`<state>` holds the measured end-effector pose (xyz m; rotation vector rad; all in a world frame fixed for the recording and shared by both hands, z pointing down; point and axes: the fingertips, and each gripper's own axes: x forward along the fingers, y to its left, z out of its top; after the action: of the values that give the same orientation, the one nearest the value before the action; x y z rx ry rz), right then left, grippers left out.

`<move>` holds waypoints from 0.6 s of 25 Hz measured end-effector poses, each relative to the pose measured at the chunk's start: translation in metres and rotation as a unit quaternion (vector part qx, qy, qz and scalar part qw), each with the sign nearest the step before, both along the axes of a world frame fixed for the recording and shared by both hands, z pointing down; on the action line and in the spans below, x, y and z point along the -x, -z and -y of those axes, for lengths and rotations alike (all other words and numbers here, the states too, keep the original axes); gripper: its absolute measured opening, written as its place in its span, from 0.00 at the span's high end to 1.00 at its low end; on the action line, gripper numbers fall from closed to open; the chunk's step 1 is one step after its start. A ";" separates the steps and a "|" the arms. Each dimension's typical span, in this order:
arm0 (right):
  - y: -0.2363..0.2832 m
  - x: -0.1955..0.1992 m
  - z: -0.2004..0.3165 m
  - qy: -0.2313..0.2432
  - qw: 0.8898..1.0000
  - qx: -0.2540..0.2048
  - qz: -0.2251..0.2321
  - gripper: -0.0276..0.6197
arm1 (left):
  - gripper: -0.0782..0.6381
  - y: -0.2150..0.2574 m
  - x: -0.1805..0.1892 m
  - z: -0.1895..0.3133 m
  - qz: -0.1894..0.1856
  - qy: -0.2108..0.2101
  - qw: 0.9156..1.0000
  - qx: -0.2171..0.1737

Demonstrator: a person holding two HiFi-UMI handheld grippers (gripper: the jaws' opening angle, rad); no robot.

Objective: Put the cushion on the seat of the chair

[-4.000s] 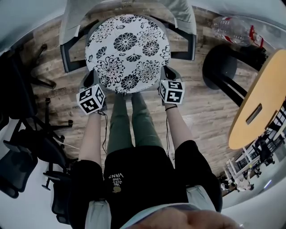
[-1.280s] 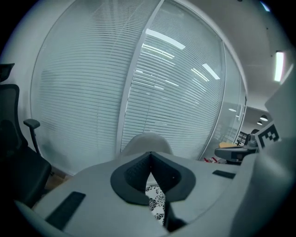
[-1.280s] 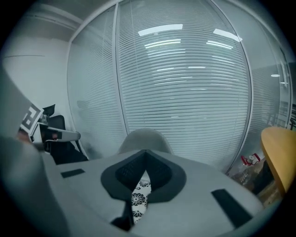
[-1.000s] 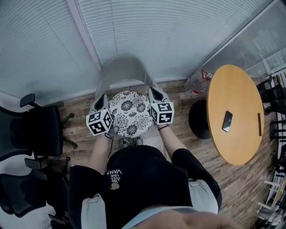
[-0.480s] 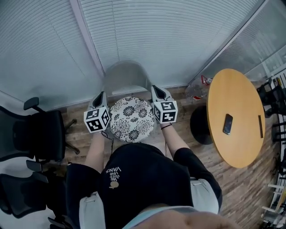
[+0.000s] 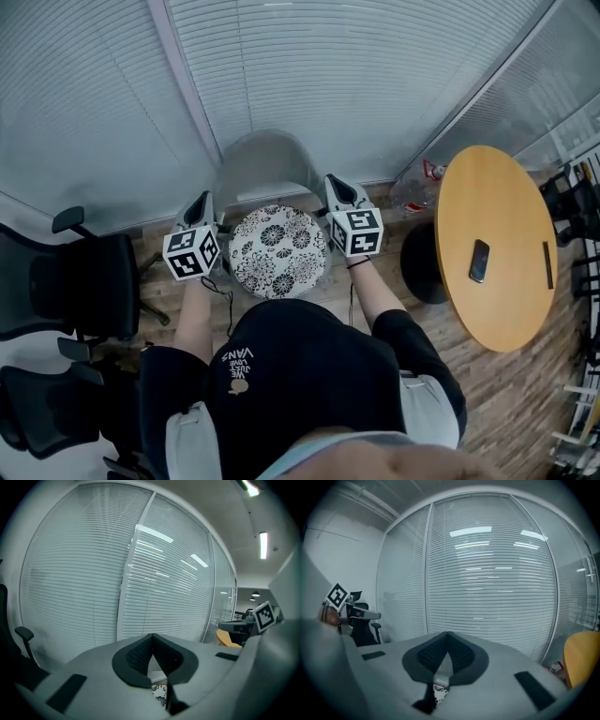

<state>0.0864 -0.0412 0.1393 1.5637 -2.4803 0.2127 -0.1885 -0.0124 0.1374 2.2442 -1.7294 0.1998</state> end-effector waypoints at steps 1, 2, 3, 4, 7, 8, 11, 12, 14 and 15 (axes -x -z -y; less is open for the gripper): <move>0.002 0.001 0.000 0.003 1.000 -0.001 -0.001 0.93 | 0.88 0.002 0.001 0.000 0.000 -0.003 1.000 -0.003; 0.004 0.001 0.000 0.006 1.000 -0.002 -0.003 0.93 | 0.88 0.005 0.001 0.001 0.001 -0.006 1.000 -0.005; 0.005 0.002 0.000 0.009 1.000 -0.004 -0.004 0.93 | 0.88 0.008 0.002 0.002 0.001 -0.009 1.000 -0.008; 0.007 0.003 0.000 0.012 1.000 -0.005 -0.005 0.93 | 0.88 0.010 0.002 0.002 0.001 -0.012 1.000 -0.010; 0.010 0.003 0.001 0.017 1.000 -0.006 -0.006 0.93 | 0.88 0.016 0.003 0.004 -0.001 -0.016 1.000 -0.014; 0.011 0.003 0.002 0.017 1.000 -0.006 -0.006 0.93 | 0.88 0.018 0.003 0.005 -0.002 -0.017 1.000 -0.015; 0.013 0.005 0.002 0.019 1.000 -0.006 -0.004 0.93 | 0.88 0.019 0.004 0.006 -0.005 -0.017 1.000 -0.015; 0.014 0.006 0.002 0.020 1.000 -0.006 -0.003 0.93 | 0.88 0.019 0.004 0.006 -0.007 -0.017 1.000 -0.014; 0.015 0.007 0.000 0.021 1.000 -0.008 -0.005 0.93 | 0.88 0.019 0.003 0.005 -0.008 -0.018 1.000 -0.015; 0.015 0.007 -0.001 0.023 1.000 -0.010 -0.006 0.93 | 0.88 0.018 0.002 0.004 -0.008 -0.019 1.000 -0.015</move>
<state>0.0790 -0.0402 0.1245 1.5095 -2.5130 0.1716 -0.1903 -0.0167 0.1194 2.2940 -1.6938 0.1653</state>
